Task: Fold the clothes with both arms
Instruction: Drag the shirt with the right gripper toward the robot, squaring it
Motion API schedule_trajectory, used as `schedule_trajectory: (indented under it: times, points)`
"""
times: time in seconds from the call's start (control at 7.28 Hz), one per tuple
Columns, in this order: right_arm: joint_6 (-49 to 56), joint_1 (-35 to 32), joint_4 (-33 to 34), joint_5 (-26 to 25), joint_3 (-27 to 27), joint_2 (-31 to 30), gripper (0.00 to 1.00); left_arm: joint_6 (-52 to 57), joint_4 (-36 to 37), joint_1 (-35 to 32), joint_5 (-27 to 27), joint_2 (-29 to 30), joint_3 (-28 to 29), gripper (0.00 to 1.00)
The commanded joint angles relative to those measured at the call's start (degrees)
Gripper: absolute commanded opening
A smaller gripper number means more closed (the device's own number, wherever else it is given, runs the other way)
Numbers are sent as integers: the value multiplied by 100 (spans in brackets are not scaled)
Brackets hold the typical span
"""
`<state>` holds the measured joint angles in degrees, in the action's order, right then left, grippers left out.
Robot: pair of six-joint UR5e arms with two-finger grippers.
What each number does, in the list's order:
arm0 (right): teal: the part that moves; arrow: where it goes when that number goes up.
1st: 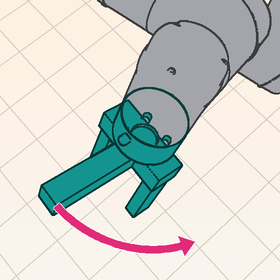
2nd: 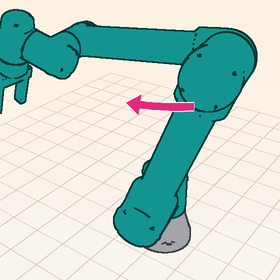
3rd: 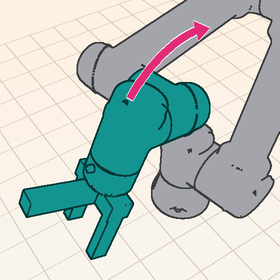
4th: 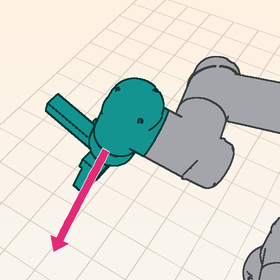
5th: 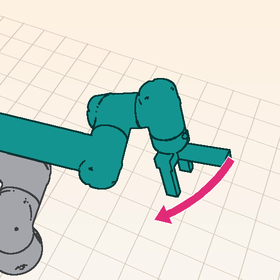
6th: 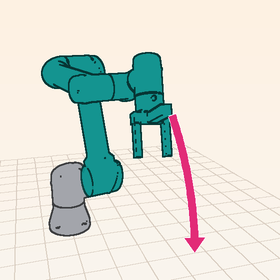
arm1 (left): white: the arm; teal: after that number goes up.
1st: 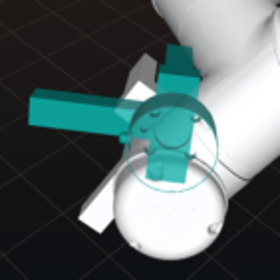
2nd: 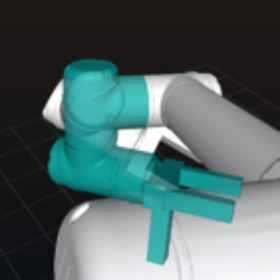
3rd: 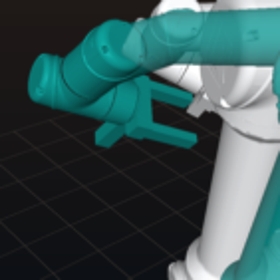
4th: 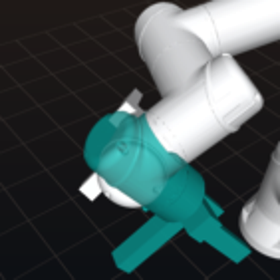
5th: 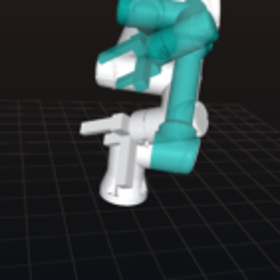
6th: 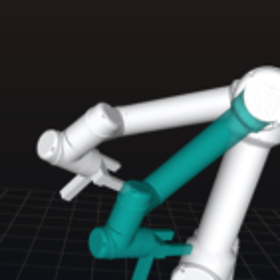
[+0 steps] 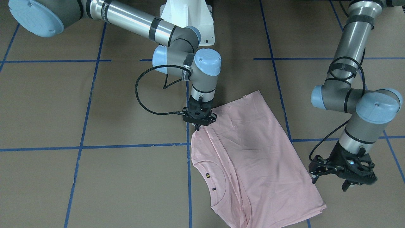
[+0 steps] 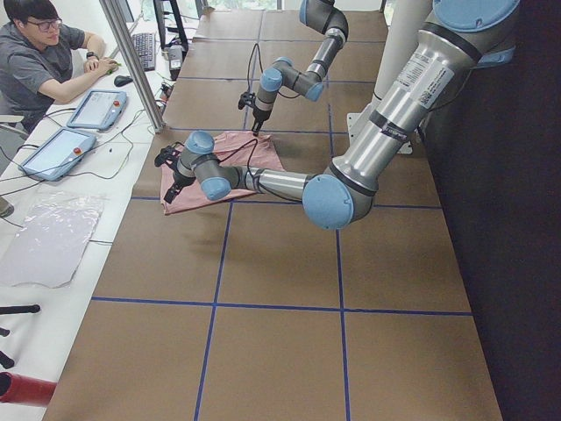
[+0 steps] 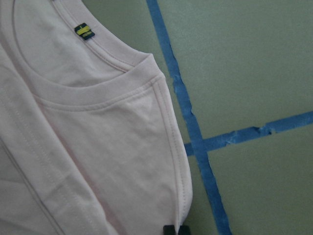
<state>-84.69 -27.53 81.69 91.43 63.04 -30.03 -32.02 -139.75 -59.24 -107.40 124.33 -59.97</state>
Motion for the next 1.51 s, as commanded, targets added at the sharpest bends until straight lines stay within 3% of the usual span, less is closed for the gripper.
schedule_trajectory:
  times: [0.0, 0.14, 0.27, 0.55, 0.82, 0.96, 1.24, 1.37]
  points:
    - [31, -7, 442, -28, 1123, -587, 0, -15, 9, 9, 0, -5, -119, 100]
    - [32, 2, 479, -46, 2106, -1314, 0, -15, 9, 26, 0, -49, -190, 100]
    - [32, 254, 558, -385, 3090, -2000, 0, -15, 17, 27, -9, -49, -199, 100]
    - [-82, 1052, 795, -1237, 4291, -2925, 0, -14, 18, 35, -9, -49, -199, 100]
    - [-678, 1931, 805, -2037, 5022, -3831, 0, -15, 26, 35, -9, -66, -225, 100]
    - [-1063, 2318, 805, -2476, 5086, -3974, 0, -15, 18, 35, -9, -67, -226, 100]
    - [-1199, 2576, 805, -2620, 5157, -3958, 0, -15, 18, 35, -9, -75, -234, 100]
    - [-1199, 2577, 805, -2621, 5157, -3923, 98, -15, 18, 35, -9, -75, -234, 100]
